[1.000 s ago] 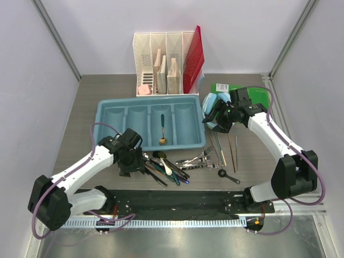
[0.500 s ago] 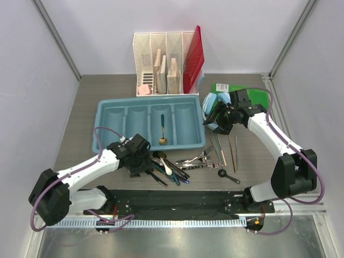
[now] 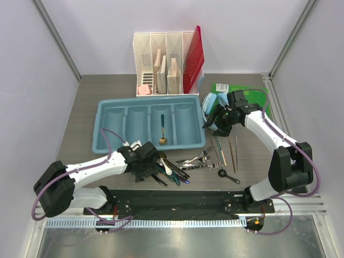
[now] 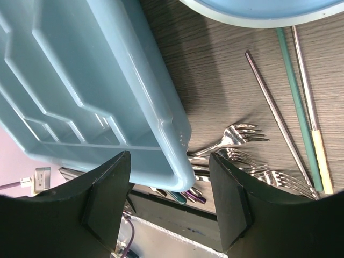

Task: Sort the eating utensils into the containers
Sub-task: Pick up the knife at the center of the board.

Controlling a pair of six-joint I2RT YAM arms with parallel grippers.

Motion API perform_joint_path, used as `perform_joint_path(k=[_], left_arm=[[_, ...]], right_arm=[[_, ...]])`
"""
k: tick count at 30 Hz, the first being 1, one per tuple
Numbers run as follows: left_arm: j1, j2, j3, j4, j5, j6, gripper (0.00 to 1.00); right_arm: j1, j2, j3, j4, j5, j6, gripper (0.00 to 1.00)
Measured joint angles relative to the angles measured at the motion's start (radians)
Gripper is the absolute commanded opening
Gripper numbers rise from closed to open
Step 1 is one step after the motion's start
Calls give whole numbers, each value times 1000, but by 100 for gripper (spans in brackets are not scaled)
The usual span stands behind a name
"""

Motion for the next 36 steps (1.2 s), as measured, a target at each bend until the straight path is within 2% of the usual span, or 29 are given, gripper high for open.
perform_joint_path(k=[19, 20, 27, 30, 33, 36], left_arm=[[-75, 131, 42, -14, -130, -125, 59], [-79, 142, 50, -18, -133, -126, 55], [-106, 167, 69, -33, -148, -134, 51], [-107, 148, 53, -27, -150, -152, 43], [-107, 127, 34, -25, -153, -159, 31], [-107, 125, 30, -28, -151, -158, 29]], right_arm=[[0, 17, 17, -35, -12, -49, 65], [0, 17, 17, -36, -13, -50, 65], [0, 17, 17, -37, -22, -50, 65], [0, 17, 16, -37, -26, -50, 65], [0, 17, 13, -36, -30, -50, 65], [0, 17, 10, -36, -31, -50, 65]])
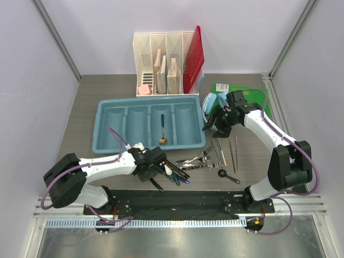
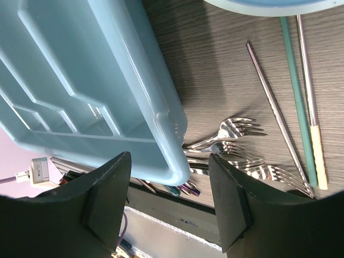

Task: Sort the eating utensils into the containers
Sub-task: Pick up the knife at the center of the board.

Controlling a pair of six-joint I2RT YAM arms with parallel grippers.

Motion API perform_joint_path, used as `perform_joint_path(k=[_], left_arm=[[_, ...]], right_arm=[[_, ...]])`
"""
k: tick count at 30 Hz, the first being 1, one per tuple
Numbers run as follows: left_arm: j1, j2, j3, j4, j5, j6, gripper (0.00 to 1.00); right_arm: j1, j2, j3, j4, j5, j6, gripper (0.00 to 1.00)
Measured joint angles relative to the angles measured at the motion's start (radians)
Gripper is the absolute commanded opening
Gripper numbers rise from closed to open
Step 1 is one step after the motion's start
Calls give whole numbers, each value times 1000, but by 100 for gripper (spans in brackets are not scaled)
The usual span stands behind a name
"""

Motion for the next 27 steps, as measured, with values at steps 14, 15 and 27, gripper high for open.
perform_joint_path(k=[14, 15, 27], left_arm=[[0, -8, -3, -2, 3, 7, 46], [0, -6, -3, -6, 3, 10, 41], [0, 47, 29, -29, 20, 43, 0]], right_arm=[[0, 0, -3, 19, -14, 8, 65], [0, 0, -6, 22, -15, 8, 64], [0, 0, -18, 24, -19, 13, 65]])
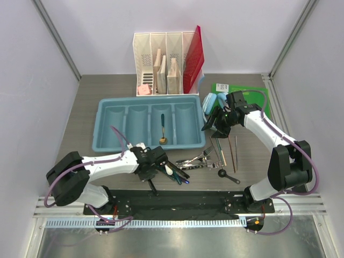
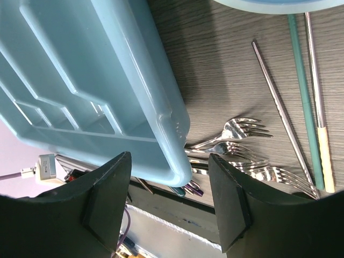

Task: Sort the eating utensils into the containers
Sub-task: Pick up the knife at the center of the board.

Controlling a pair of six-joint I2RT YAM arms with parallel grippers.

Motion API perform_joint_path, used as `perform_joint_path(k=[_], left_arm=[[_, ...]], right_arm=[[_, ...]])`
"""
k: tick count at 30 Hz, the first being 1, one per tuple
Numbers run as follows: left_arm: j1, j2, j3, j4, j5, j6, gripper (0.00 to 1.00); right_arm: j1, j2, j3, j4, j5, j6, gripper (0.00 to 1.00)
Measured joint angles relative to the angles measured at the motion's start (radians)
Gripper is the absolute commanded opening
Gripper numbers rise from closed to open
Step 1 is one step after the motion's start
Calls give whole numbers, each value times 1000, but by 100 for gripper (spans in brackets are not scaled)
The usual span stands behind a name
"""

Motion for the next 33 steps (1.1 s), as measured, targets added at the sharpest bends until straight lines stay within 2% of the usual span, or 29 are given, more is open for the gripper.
perform_joint_path(k=[9, 26, 33], left_arm=[[0, -62, -37, 7, -1, -9, 0], [0, -329, -43, -287, -33, -65, 0], [0, -334, 95, -415, -73, -36, 0]], right_arm=[[0, 0, 0, 16, -10, 16, 65], [0, 0, -2, 47, -22, 44, 65], [0, 9, -2, 59, -28, 50, 65]])
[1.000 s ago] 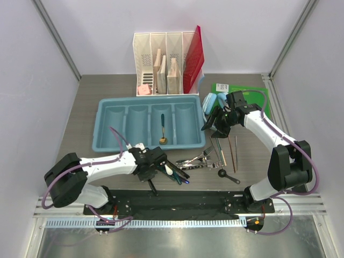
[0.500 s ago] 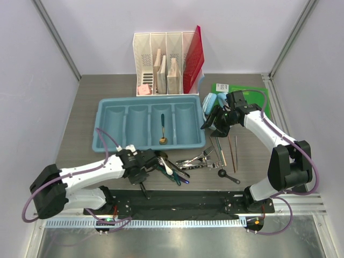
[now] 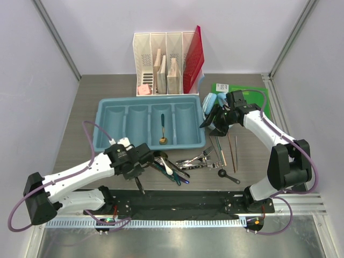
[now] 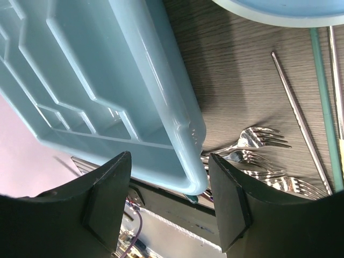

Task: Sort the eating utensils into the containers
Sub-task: Pick up the knife at the center of the board, then place the knife in the storage box.

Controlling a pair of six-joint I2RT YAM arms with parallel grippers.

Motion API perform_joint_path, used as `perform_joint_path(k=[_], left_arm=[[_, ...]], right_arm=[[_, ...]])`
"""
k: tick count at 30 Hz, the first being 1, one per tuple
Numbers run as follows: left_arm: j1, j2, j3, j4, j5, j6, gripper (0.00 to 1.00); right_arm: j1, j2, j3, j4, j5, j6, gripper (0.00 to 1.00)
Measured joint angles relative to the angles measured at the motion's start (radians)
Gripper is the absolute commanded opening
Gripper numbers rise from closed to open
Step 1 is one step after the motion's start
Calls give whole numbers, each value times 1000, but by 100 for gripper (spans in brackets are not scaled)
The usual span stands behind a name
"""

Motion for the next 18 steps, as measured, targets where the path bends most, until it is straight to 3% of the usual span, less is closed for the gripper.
perform_joint_path(k=[5, 11, 18], left_arm=[[0, 42, 159, -45, -67, 87, 0], [34, 222, 382, -71, -156, 285, 0], [246, 488, 579, -31, -192, 571, 0]], right_arm=[[0, 4, 0, 9, -5, 6, 65], [0, 4, 0, 13, -5, 6, 64], [-28, -11, -9, 15, -15, 5, 65]])
